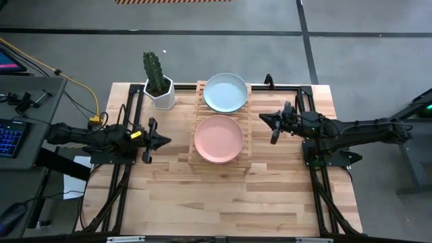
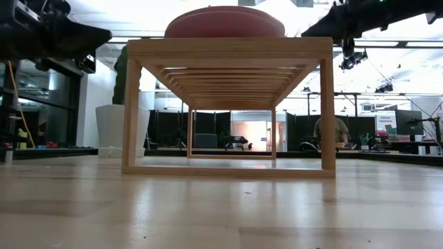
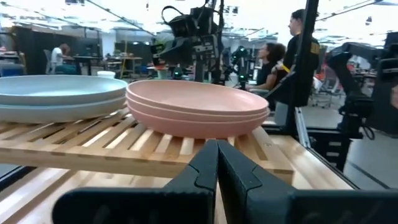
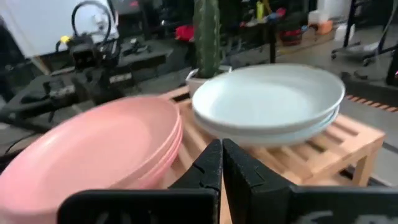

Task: Place and stack plates onto a shelf
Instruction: Return to Home Position

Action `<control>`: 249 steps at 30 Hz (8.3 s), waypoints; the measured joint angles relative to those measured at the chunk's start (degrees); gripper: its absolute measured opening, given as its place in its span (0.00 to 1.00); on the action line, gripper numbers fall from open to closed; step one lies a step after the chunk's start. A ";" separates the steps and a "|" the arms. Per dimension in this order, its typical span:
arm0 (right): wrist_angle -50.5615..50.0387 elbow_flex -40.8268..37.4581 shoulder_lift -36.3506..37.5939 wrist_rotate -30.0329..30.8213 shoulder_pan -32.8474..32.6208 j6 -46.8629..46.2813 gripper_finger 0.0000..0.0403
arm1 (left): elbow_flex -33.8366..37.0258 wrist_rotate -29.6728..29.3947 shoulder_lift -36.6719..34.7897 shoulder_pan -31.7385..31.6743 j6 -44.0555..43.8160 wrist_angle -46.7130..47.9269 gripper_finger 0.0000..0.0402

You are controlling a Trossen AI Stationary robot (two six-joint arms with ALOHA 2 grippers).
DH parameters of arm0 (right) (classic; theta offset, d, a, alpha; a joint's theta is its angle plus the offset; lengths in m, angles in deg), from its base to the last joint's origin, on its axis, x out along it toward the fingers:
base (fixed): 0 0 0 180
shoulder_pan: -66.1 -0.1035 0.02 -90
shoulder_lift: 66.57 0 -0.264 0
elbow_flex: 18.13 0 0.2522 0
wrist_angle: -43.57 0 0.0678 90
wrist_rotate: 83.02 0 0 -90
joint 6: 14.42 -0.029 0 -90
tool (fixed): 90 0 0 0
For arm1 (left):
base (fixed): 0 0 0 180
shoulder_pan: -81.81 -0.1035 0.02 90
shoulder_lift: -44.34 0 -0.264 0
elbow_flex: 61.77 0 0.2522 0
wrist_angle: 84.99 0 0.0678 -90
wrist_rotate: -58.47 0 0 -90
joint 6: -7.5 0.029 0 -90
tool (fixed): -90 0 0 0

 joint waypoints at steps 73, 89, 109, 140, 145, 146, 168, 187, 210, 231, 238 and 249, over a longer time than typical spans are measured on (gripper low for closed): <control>-4.72 -27.69 36.03 -13.36 -9.77 5.75 0.00 | -0.11 -3.67 -8.83 0.24 0.48 13.37 0.00; -4.72 -27.71 36.01 -13.37 -9.77 -3.74 0.00 | -0.11 -1.32 -8.87 -4.18 0.48 13.59 0.00; -4.43 -27.76 41.56 -13.35 -5.69 -4.41 0.00 | -0.07 -1.31 -8.88 -3.13 0.48 13.56 0.00; -4.68 -27.76 40.75 -13.19 -4.81 -1.09 0.00 | -0.04 -1.35 -8.74 -3.12 0.48 13.57 0.00; -4.68 -27.76 40.75 -13.13 -4.72 8.31 0.00 | -0.04 -1.35 -8.74 -3.12 0.48 13.57 0.00; -4.66 -27.76 40.75 -13.11 -4.72 9.06 0.00 | -0.04 -1.35 -8.74 -3.11 0.48 13.57 0.00; -4.64 -27.76 40.73 -13.13 -4.72 -4.49 0.00 | -0.04 -1.35 -8.74 -3.12 0.48 13.57 0.00; -4.66 -27.76 40.73 -13.15 -4.72 -4.42 0.00 | -0.04 -1.35 -8.74 -3.13 0.48 13.57 0.00; -4.64 -27.76 40.74 -13.13 -4.72 -4.40 0.00 | -0.04 -1.35 -8.74 -3.13 0.48 13.57 0.00; -4.64 -27.76 40.74 -13.13 -4.72 -4.40 0.00 | -0.04 -1.35 -8.72 -3.13 0.48 13.57 0.00; -4.65 -27.76 40.73 -13.15 -4.72 -4.41 0.00 | -0.04 -1.35 -8.72 -3.12 0.48 13.57 0.00; -4.66 -27.76 40.73 -13.15 -4.72 -4.40 0.00 | -0.04 -1.37 -8.74 -3.13 0.48 13.57 0.00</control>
